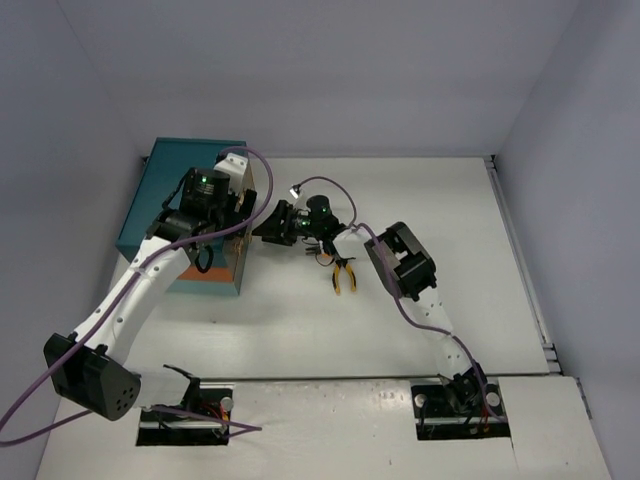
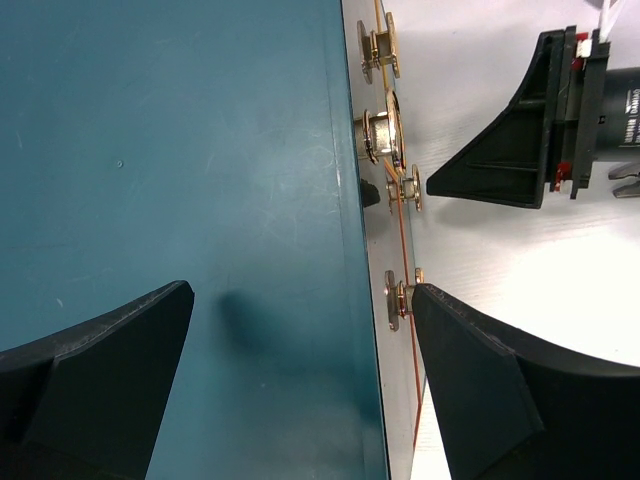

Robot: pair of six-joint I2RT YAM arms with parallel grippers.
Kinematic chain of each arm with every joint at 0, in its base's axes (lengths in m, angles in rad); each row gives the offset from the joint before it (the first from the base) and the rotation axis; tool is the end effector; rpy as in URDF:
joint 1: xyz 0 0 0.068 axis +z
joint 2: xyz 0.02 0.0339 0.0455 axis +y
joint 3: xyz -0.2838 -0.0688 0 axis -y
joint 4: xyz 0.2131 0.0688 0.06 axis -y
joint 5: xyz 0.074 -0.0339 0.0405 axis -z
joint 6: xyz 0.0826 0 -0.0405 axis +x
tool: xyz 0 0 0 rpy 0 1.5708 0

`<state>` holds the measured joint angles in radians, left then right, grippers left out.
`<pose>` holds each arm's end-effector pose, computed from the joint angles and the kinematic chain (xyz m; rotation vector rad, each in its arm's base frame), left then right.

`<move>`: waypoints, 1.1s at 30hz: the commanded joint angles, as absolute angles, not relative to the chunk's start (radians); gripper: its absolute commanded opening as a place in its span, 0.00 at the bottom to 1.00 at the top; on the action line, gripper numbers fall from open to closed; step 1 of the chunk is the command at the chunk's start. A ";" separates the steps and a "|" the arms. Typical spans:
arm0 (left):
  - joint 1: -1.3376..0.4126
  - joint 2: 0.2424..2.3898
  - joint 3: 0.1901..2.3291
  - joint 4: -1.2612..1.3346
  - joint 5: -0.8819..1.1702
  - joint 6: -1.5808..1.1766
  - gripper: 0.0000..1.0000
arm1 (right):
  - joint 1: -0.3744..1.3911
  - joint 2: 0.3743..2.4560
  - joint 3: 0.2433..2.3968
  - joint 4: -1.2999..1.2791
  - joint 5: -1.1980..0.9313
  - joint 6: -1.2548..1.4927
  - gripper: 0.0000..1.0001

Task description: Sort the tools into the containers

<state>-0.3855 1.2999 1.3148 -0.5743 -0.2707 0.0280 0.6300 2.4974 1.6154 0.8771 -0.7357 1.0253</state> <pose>0.2737 -0.0872 0.3686 0.2764 2.0902 0.0748 0.4230 0.3770 0.1569 -0.3223 1.8939 1.7821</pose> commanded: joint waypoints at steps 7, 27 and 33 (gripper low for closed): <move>-0.391 1.276 1.341 -0.545 -0.282 0.038 0.89 | 0.660 2.572 1.706 1.201 -0.822 1.244 0.54; -0.391 1.275 1.316 -0.546 -0.287 0.045 0.89 | 0.659 2.565 1.693 1.246 -0.754 1.230 0.07; -0.391 1.283 1.309 -0.544 -0.289 0.038 0.89 | 0.600 2.494 1.531 1.326 -0.744 1.250 0.03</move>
<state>-0.3855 1.2999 1.3086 -0.5781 -0.2710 0.0283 0.6546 2.6170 1.6237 1.1812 -0.7518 1.2664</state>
